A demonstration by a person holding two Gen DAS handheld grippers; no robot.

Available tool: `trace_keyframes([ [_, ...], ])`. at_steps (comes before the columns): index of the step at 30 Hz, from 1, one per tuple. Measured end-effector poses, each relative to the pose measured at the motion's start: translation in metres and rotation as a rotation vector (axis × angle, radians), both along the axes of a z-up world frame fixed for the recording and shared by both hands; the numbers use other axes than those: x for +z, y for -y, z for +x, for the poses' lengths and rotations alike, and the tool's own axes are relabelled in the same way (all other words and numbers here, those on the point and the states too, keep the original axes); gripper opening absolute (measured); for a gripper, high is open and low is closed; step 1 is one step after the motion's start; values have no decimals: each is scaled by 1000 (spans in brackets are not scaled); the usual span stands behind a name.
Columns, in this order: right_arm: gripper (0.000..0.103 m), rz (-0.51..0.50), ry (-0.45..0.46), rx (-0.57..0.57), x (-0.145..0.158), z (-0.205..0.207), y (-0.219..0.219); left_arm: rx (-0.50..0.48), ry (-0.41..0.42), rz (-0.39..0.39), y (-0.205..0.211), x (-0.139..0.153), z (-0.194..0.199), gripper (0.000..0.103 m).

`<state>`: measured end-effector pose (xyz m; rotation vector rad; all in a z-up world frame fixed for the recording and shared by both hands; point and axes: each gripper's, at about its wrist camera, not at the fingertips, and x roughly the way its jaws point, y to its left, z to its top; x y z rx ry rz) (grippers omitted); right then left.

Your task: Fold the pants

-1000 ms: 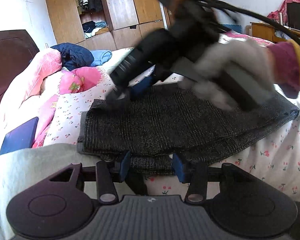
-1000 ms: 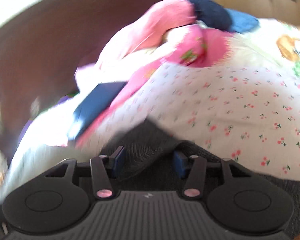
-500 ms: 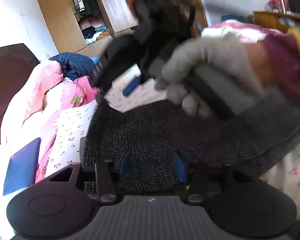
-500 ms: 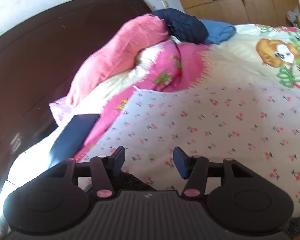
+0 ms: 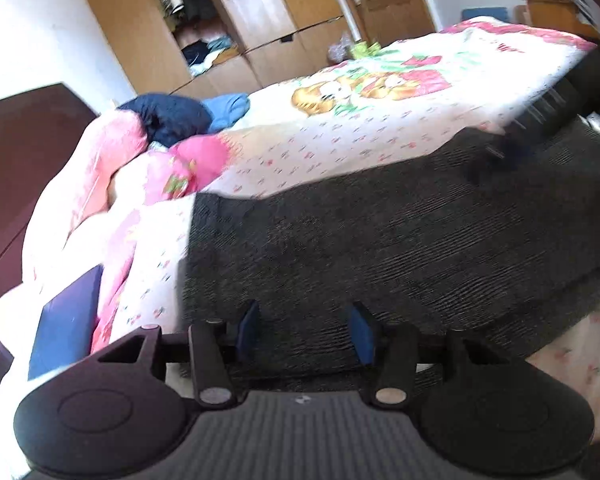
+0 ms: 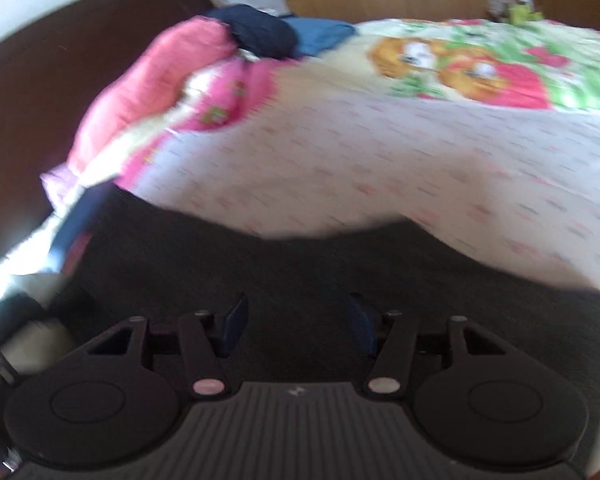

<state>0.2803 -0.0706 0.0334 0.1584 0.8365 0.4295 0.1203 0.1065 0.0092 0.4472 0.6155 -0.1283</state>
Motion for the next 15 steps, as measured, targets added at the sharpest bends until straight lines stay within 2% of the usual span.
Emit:
trace_keyframes([
  [2, 56, 8, -10, -84, -1, -19, 36, -35, -4, -13, 9, 3, -4, 63],
  [6, 56, 136, -31, -315, 6, -50, 119, -99, -60, -2, 37, -6, -3, 66],
  [8, 58, 170, -61, -385, 4, -61, 149, -122, -51, 17, 53, -7, -4, 66],
  [10, 58, 219, -108, -404, -6, -67, 172, -161, -50, -7, 68, -2, -4, 66],
  [12, 58, 337, -169, -403, -20, -66, 188, -194, -70, -56, 80, 2, 0, 66],
  [15, 58, 460, -223, -329, -37, -56, 194, -221, -113, -106, 95, 4, 8, 66],
])
